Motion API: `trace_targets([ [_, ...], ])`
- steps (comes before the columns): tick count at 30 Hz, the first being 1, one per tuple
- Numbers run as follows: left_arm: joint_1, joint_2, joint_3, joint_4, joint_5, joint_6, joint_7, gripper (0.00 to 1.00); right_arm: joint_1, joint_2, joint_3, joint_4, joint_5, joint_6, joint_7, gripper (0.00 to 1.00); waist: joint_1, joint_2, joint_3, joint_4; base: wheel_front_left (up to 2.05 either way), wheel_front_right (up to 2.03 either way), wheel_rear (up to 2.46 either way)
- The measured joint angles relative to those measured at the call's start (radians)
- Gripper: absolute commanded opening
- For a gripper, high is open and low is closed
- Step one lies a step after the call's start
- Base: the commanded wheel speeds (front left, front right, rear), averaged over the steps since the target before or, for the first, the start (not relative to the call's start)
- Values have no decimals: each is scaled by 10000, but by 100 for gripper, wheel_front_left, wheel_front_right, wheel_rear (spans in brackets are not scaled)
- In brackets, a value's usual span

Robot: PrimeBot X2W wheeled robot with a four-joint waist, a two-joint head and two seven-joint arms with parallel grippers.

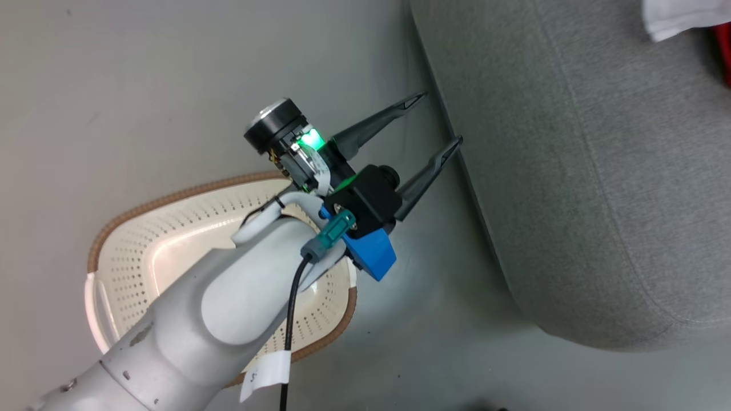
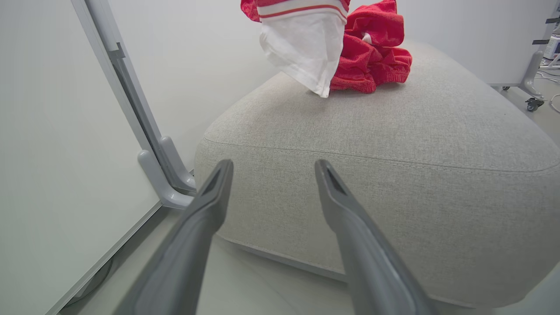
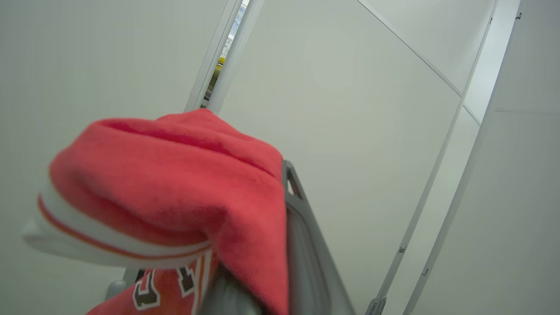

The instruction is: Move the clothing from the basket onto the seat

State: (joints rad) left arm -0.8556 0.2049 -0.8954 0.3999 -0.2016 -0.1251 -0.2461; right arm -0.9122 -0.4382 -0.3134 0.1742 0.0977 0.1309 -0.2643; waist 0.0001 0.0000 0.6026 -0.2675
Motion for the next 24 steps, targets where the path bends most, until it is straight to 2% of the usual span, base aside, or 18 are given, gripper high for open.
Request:
trace_targets([
  [6,-444,198,-17,-211,88,0,155,100,-293,-928,-1358,1197,173,-2,0,0,1,0,958,-8,0,0,0],
  [10,-661,328,-102,-337,107,0,245,100,-245,-1131,-1808,2054,174,-2,2,0,1,0,1501,-22,0,0,0],
  [24,-853,706,-209,-660,94,12,500,100,472,-105,-2784,3998,-545,-2,0,0,1,0,2392,-211,0,0,0],
])
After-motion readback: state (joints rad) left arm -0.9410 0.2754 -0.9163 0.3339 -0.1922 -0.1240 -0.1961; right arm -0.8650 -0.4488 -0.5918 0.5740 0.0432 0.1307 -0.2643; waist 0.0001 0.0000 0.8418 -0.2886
